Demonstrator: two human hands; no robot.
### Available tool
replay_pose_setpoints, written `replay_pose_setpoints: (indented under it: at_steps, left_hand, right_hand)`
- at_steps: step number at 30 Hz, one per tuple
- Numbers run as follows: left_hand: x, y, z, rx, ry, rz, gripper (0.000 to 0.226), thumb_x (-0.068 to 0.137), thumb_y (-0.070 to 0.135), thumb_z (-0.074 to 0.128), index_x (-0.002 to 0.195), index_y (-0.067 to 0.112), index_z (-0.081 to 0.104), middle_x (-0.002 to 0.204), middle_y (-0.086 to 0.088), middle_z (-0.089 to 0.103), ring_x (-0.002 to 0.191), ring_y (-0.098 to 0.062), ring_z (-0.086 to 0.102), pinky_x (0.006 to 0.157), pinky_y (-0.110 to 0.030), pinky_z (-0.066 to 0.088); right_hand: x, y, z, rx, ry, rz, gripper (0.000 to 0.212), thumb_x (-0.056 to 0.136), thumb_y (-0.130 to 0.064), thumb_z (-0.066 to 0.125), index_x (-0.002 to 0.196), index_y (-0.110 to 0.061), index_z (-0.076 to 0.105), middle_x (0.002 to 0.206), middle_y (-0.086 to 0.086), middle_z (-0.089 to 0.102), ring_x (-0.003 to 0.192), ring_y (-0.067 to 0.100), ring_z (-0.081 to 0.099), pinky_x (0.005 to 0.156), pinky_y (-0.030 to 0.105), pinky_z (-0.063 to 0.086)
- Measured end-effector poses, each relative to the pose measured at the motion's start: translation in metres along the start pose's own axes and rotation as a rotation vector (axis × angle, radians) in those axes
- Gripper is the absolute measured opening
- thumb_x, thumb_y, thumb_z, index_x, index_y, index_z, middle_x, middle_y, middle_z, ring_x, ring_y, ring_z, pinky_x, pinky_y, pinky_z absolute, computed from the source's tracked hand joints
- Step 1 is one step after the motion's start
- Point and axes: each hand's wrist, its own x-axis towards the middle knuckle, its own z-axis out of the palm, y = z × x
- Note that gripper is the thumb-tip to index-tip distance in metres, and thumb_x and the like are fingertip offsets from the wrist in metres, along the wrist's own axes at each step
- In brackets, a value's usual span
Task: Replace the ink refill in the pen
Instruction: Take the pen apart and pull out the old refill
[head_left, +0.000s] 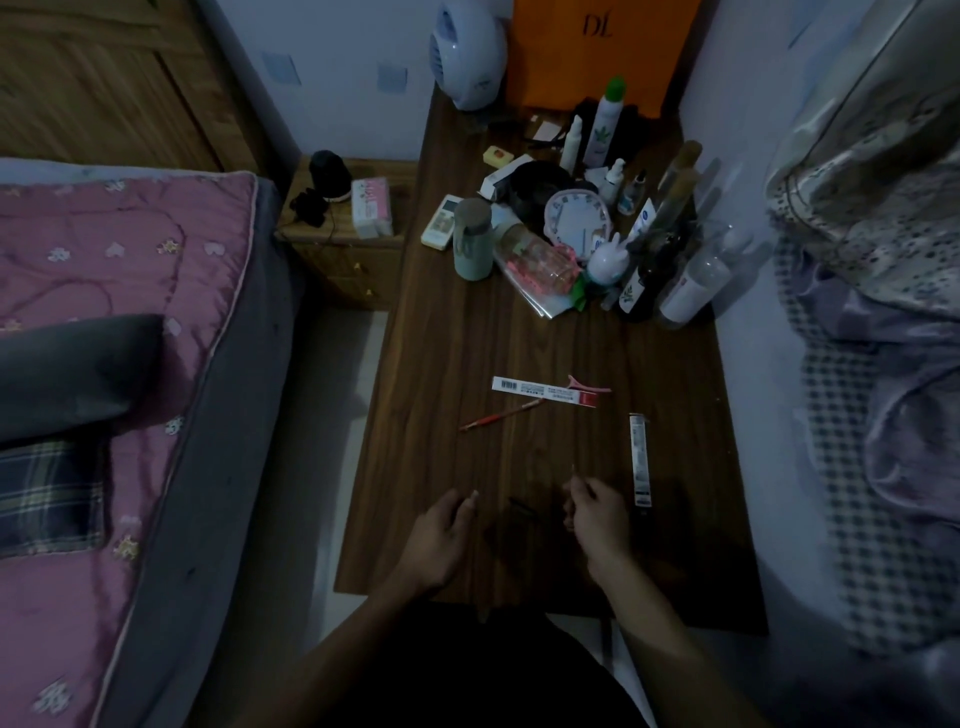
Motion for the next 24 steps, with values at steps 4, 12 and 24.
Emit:
replay_pose_setpoints:
  at_steps: [4,12,24]
  left_hand:
    - [0.008,-0.016,0.016,-0.013,0.067,-0.175,0.022,0.097,0.034,0.050,0.075,0.031,0.049,0.071,0.015,0.063,0.068,0.017,0.058,0.058,-0.013,0.040]
    - [0.028,-0.025,0.029,0.188,0.066,-0.302,0.023,0.094,0.032,0.056,0.103,0.012,0.064,0.089,0.005,0.062,0.084,-0.014,0.061,0.068,-0.024,0.041]
    - [0.041,-0.033,0.028,0.223,0.159,-0.323,0.036,0.086,0.039,0.065,0.114,0.017,0.067,0.104,-0.003,0.074,0.094,-0.021,0.069,0.068,-0.024,0.045]
  right_hand:
    - [0.014,0.011,-0.001,-0.198,0.005,-0.039,0.029,0.099,-0.038,0.055,0.116,-0.019,0.069,0.095,-0.003,0.066,0.083,0.013,0.062,0.066,0.029,0.050]
    - [0.028,0.034,0.004,-0.540,0.008,-0.220,0.031,0.095,-0.033,0.064,0.116,-0.011,0.071,0.095,0.000,0.072,0.076,0.007,0.057,0.065,0.022,0.047]
    - [0.033,0.040,0.019,-0.803,0.112,-0.351,0.022,0.090,-0.041,0.067,0.094,-0.020,0.067,0.075,0.001,0.068,0.068,0.020,0.066,0.051,0.022,0.036]
